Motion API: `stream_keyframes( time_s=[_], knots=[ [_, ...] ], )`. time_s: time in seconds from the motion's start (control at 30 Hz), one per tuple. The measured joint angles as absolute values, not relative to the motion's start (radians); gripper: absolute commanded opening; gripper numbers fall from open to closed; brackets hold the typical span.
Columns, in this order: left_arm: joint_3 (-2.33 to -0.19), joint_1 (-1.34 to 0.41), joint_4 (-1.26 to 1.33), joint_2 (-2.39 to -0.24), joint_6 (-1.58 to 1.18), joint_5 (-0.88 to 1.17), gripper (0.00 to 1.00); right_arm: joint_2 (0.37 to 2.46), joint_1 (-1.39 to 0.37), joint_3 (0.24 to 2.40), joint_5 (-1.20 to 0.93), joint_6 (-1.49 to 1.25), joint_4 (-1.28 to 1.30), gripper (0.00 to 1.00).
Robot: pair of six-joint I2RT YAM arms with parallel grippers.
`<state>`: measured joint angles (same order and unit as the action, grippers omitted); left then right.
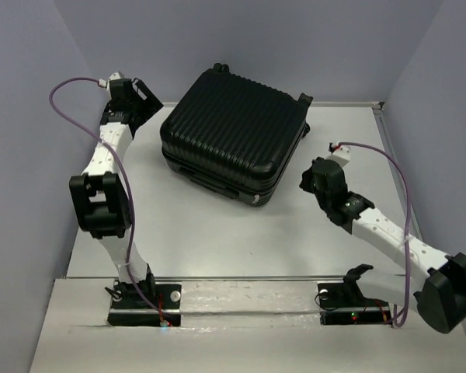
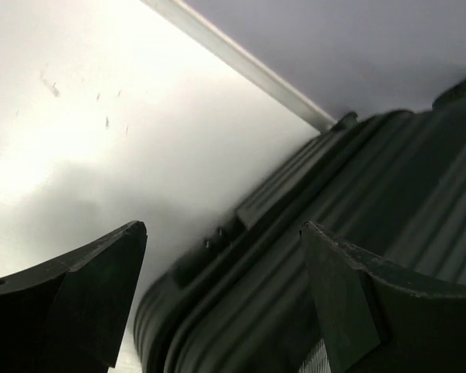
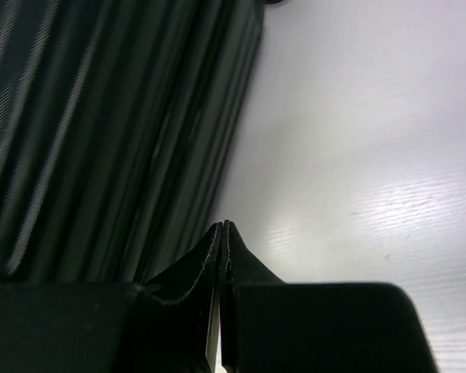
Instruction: Pack the luggage
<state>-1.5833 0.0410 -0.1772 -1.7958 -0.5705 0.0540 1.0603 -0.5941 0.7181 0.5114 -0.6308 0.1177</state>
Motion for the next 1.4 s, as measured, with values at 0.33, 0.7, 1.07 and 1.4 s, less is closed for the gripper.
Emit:
stream_keyframes(
  time_s=[0.33,0.7,1.07,1.4],
  knots=[
    [-2.041,0.059,-0.313,-2.220,-0.546,0.146,0.92,1.432,-0.310,0.902,0.260,-0.553,0.073,0.07],
    [-2.035,0.050,-0.336,-2.358,-0.533,0.219,0.92,1.695,-0.307,1.105,0.105,-0.512,0.026,0.07],
    [-1.372,0.066,0.024,-1.963,-0.686,0.196,0.91,1.799,-0.258,1.153,-0.042,-0.453,0.038,0.07],
    [-0.833,0.018,0.170,-1.540,-0.746,0.061,0.91,1.903,-0.209,1.286,-0.184,-0.396,0.047,0.12]
  ],
)
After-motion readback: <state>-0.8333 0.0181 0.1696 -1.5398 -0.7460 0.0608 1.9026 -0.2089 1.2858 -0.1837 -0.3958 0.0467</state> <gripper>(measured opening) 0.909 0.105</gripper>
